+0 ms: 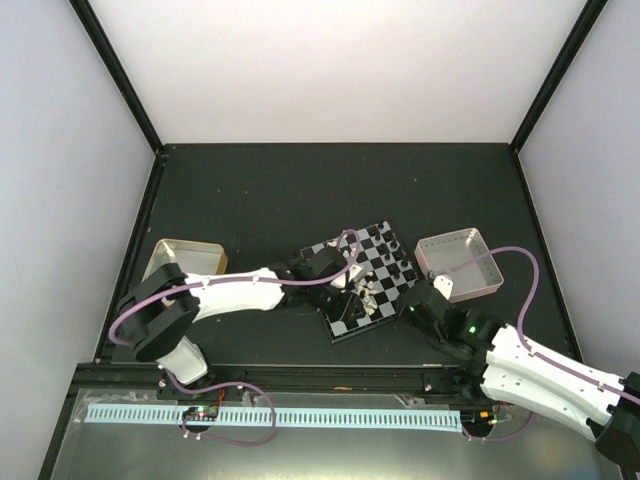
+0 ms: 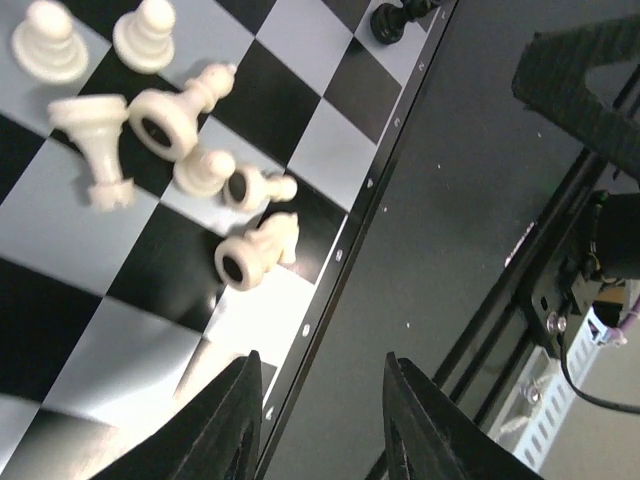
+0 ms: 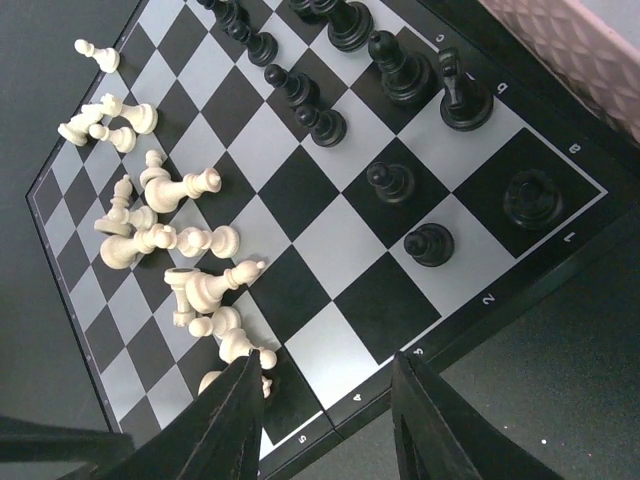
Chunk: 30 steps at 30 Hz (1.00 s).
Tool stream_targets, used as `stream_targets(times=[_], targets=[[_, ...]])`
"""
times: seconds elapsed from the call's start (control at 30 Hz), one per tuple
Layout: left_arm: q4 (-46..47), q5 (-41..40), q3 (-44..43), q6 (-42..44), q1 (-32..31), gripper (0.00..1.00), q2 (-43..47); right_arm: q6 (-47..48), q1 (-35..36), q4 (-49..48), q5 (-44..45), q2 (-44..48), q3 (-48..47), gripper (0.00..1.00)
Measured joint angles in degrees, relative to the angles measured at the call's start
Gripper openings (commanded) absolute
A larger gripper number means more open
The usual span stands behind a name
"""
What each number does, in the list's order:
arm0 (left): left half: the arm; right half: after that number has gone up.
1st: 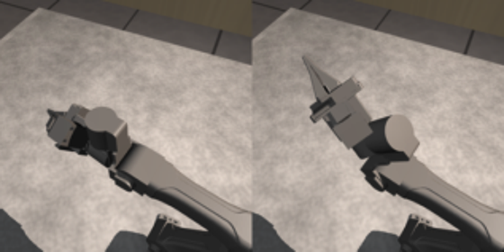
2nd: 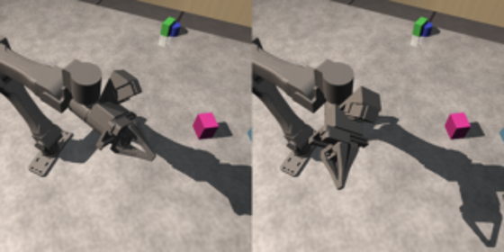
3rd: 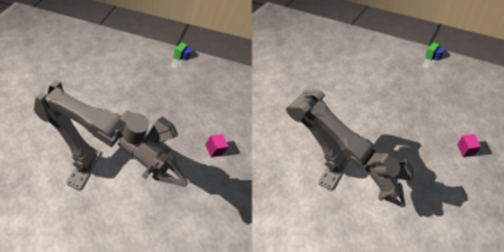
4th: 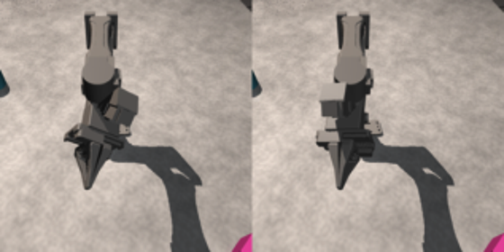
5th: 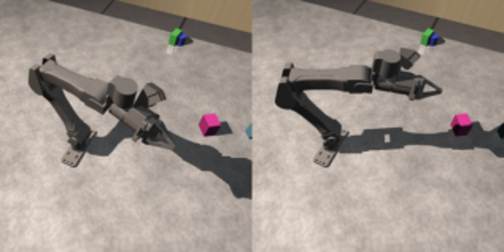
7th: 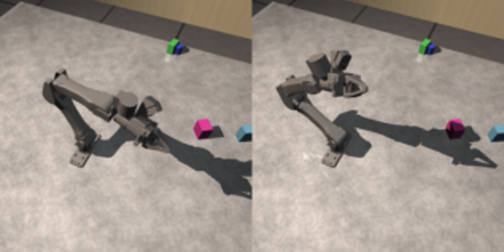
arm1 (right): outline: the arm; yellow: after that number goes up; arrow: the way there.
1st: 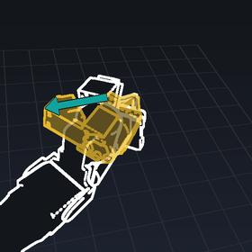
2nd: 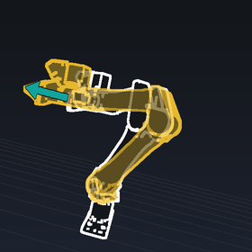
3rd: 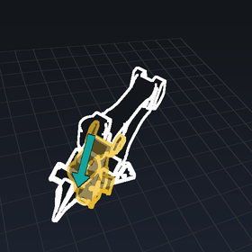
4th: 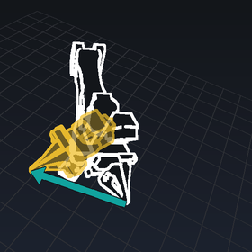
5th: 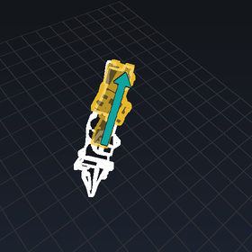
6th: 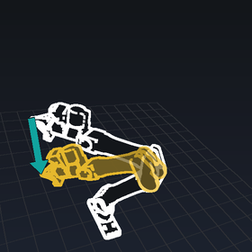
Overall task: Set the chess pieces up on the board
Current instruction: Pick up the chess piece from the chessboard.
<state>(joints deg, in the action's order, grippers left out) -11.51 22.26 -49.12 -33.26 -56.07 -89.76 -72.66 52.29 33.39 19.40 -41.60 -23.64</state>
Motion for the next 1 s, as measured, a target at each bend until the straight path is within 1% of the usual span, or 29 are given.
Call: stream_targets(times=[0.1, 0.23, 0.53, 0.6, 0.8, 1.0], targets=[[-0.1, -1.3, -2.9, -0.4, -1.0, 0.30, -3.3, -0.1, 0.0, 0.0, 0.0, 0.5, 0.3, 0.37], [-0.8, -3.3, -6.1, -0.9, -1.7, 0.30, -7.2, -0.1, 0.0, 0.1, 0.0, 1.0, 1.1, 0.37], [-3.3, -6.2, -8.9, -1.3, -1.8, 0.29, -11.4, -0.1, 0.0, 0.1, 0.0, 1.3, 1.9, 0.36], [-3.6, -6.7, -9.5, -1.3, -1.8, 0.26, -12.2, -0.1, 0.0, 0.0, 0.0, 1.3, 1.9, 0.36], [-4.7, -7.8, -11.0, -1.5, -1.8, 0.14, -13.7, 0.2, 0.0, 0.0, 0.2, 1.4, 1.9, 0.36], [-5.0, -8.4, -11.6, -1.4, -1.8, 0.09, -13.7, 0.6, 0.0, -0.2, 0.1, 1.4, 2.0, 0.36]])
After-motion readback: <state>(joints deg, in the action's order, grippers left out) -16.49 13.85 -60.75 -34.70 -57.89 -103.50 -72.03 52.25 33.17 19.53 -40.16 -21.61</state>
